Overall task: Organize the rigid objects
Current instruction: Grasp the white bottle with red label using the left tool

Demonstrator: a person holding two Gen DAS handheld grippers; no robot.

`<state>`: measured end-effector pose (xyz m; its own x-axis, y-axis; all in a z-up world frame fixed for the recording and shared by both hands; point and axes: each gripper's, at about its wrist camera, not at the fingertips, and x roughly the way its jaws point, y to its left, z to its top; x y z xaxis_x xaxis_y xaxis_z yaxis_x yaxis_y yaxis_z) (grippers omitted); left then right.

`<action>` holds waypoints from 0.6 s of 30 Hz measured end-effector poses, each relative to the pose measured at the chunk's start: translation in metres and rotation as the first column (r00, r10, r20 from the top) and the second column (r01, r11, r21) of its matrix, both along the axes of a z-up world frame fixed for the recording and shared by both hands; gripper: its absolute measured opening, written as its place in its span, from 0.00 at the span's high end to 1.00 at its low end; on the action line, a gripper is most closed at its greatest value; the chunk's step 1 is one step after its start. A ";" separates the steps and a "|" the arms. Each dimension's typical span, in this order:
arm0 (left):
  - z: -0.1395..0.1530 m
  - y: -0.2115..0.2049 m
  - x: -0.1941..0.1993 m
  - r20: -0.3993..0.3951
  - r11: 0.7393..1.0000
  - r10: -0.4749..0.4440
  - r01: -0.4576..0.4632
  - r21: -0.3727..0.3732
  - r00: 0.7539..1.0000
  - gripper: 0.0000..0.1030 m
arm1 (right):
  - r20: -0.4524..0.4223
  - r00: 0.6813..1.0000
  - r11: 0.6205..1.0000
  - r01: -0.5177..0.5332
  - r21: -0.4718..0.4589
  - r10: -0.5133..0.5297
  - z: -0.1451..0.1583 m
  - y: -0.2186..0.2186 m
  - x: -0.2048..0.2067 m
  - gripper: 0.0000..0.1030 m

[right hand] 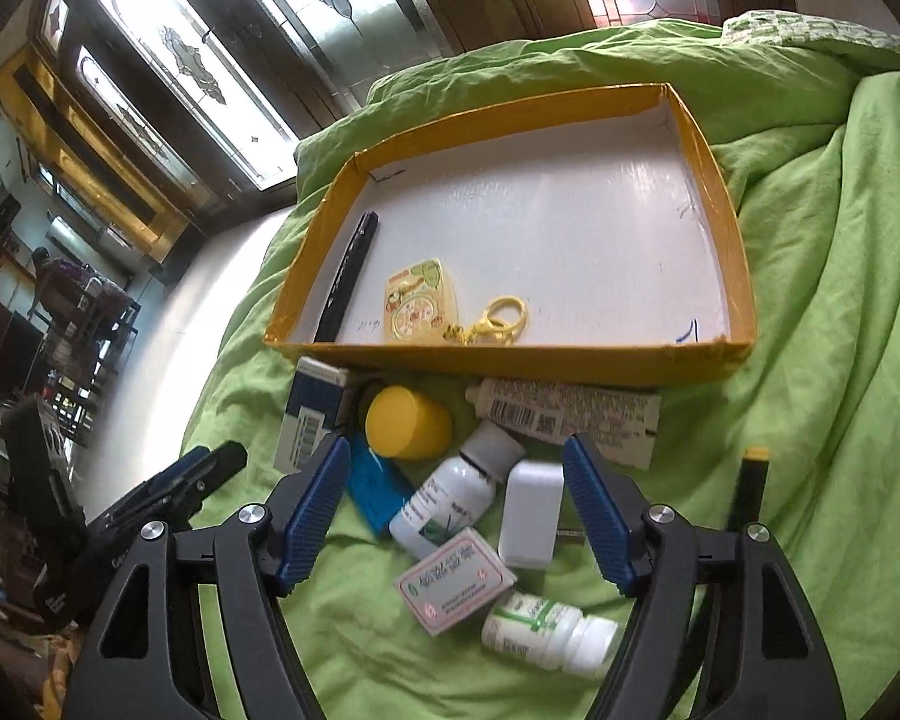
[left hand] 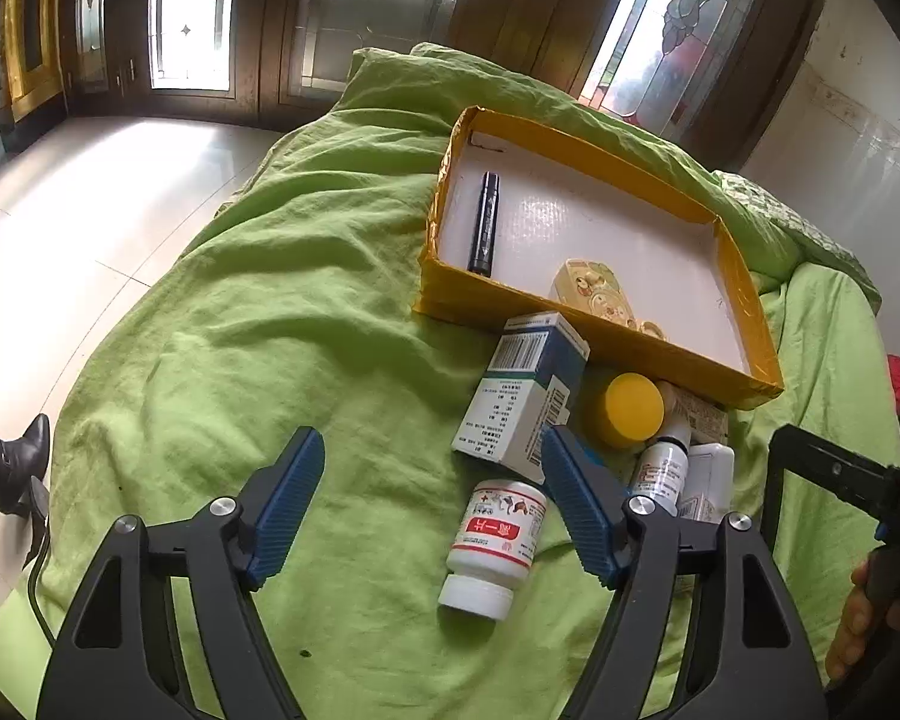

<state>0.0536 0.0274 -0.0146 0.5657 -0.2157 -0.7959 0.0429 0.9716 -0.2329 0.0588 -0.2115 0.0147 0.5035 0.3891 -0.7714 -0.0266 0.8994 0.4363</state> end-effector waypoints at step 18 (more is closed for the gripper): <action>-0.018 -0.035 -0.020 -0.063 0.989 -0.128 0.132 0.070 0.990 0.27 | -0.065 0.997 0.996 0.055 0.065 -0.051 -0.024 -0.025 -0.052 0.33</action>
